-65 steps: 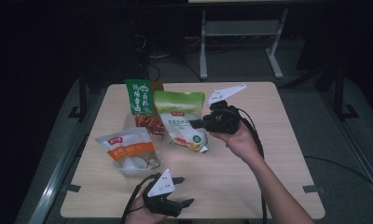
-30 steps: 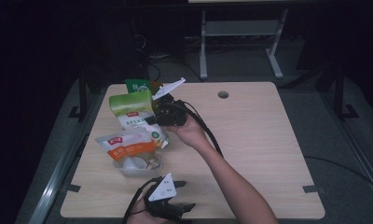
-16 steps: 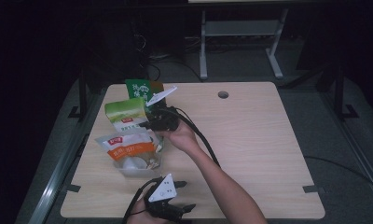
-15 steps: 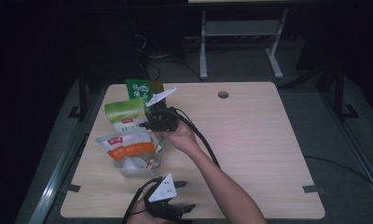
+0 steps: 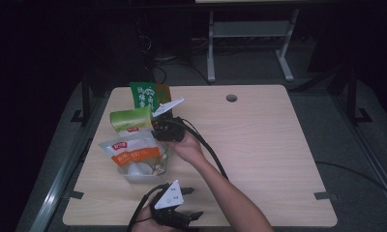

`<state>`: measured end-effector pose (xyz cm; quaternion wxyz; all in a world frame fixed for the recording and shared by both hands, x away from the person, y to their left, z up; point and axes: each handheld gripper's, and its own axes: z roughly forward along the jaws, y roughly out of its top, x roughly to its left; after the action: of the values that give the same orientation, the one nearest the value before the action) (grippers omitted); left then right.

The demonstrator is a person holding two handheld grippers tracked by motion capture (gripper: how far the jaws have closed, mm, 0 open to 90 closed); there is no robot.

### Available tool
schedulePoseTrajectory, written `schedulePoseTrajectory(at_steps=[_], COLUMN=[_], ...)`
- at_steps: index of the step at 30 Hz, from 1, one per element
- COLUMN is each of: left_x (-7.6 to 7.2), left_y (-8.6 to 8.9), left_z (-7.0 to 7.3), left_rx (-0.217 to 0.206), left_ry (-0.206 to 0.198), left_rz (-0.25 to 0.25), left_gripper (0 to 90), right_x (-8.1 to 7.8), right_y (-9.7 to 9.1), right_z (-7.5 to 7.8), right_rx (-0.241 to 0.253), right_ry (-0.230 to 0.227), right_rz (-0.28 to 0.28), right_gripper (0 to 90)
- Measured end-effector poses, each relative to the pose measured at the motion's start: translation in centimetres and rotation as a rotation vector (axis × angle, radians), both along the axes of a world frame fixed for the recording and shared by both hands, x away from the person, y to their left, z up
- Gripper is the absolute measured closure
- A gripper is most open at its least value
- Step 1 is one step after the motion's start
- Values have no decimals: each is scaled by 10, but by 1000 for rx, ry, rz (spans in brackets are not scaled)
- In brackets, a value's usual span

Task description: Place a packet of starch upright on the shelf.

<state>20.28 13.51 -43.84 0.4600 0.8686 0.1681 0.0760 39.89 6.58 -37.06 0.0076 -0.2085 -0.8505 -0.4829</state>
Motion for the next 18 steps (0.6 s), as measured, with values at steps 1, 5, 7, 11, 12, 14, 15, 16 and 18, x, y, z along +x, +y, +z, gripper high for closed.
schedulePoseTrajectory(at_steps=[1, 5, 7, 11, 12, 14, 15, 16, 18], left_x=[0, 0, 0, 2, 2, 2, 2, 2, 2], left_y=[0, 0, 0, 1, 1, 1, 1, 0, 0], left_z=[0, 0, 0, 0, 0, 0, 0, 0, 0], left_rx=[0, 1, 2, 1, -1, 3, 3, 5, 7], left_ry=[0, -1, -3, -2, -3, 1, 1, 2, 1], left_rz=[0, 3, 4, 9, 9, 10, 10, 9, 8], left_gripper=[272, 272, 272, 272, 272, 272, 272, 272, 272], right_x=[0, -1, -1, -2, -2, -3, -3, -3, -5], right_y=[0, -1, -1, -5, -6, -9, -10, -11, -12], right_z=[-1, -3, -3, -6, -7, -8, -9, -10, -11], right_rx=[0, -19, -26, -41, -42, -48, -51, -63, -69], right_ry=[3, -8, -14, -19, -23, -15, -16, -27, -20], right_rz=[1, 13, 15, 22, 24, 22, 23, 30, 28], right_gripper=[883, 880, 881, 881, 881, 882, 881, 881, 881])
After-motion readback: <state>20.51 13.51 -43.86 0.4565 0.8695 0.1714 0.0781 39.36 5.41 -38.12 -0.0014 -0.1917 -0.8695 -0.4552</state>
